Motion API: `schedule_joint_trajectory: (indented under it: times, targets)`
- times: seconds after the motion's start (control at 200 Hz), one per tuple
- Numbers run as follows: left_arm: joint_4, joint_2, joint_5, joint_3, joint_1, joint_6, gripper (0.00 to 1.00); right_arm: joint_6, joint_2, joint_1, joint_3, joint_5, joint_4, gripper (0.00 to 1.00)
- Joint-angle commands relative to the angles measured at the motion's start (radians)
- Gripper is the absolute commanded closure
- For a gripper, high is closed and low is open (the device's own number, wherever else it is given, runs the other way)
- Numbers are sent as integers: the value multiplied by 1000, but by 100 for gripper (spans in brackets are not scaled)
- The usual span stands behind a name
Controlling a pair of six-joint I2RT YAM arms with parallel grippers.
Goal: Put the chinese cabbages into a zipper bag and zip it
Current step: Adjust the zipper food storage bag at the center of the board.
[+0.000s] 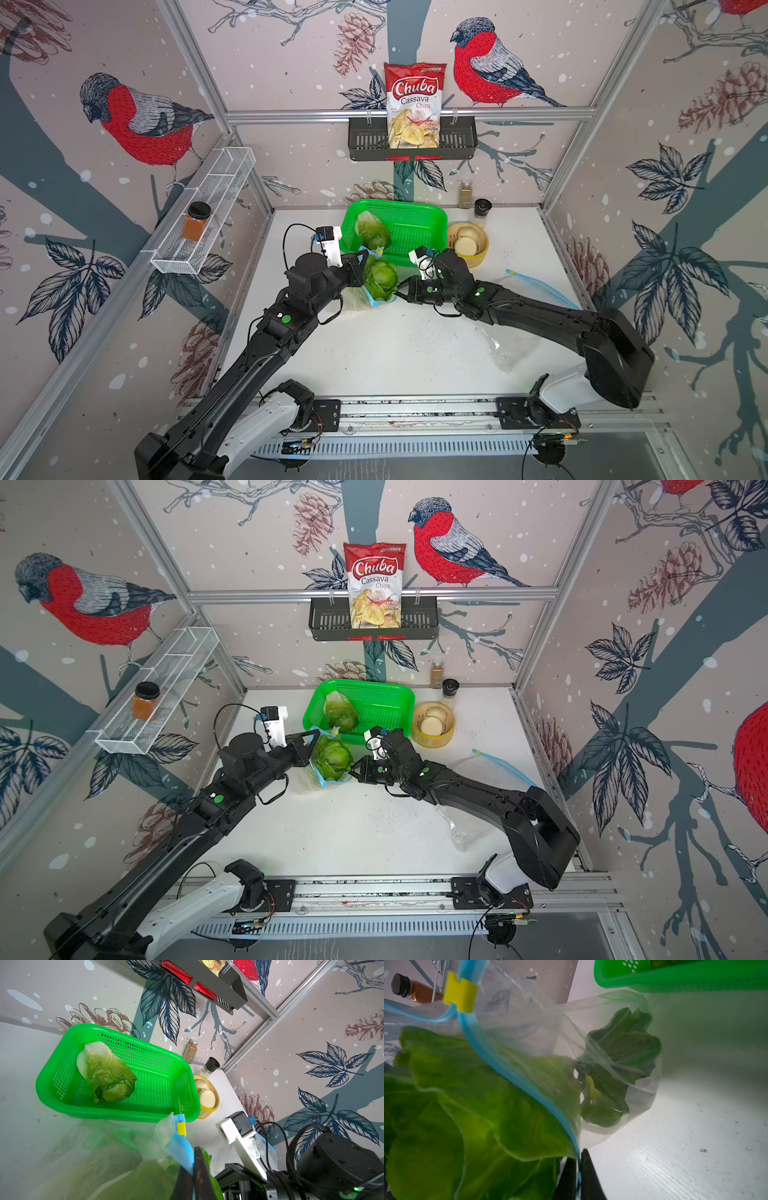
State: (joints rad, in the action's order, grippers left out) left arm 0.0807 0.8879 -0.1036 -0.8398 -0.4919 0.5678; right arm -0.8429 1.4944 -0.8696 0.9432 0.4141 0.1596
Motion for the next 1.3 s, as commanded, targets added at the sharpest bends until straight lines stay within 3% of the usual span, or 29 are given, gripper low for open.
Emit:
schedule_joint_trajectory:
  times: [0.0,0.365,0.545,0.78,1.156,1.236,1.296]
  targets:
    - [-64,-10,16,-5,3,-16,100,28,-15,0,36,-2,46,97]
    - [77,-11,235,-117,3,-115,100,255,-105,-86,326,-290,-343,100]
    - [9,6,131,-114,3,-112,100,273,-71,-78,388,-295,-394,100]
    - [56,-9,101,-153,2,-87,100,310,-96,-60,433,-315,-423,100]
    - [-1,77,87,-118,3,-101,100,346,-45,-48,441,-338,-408,100]
    - [15,83,85,-129,3,-116,73,324,-54,-43,412,-343,-366,100]
    - [83,97,100,-153,3,-121,60,298,-54,-45,394,-335,-328,100]
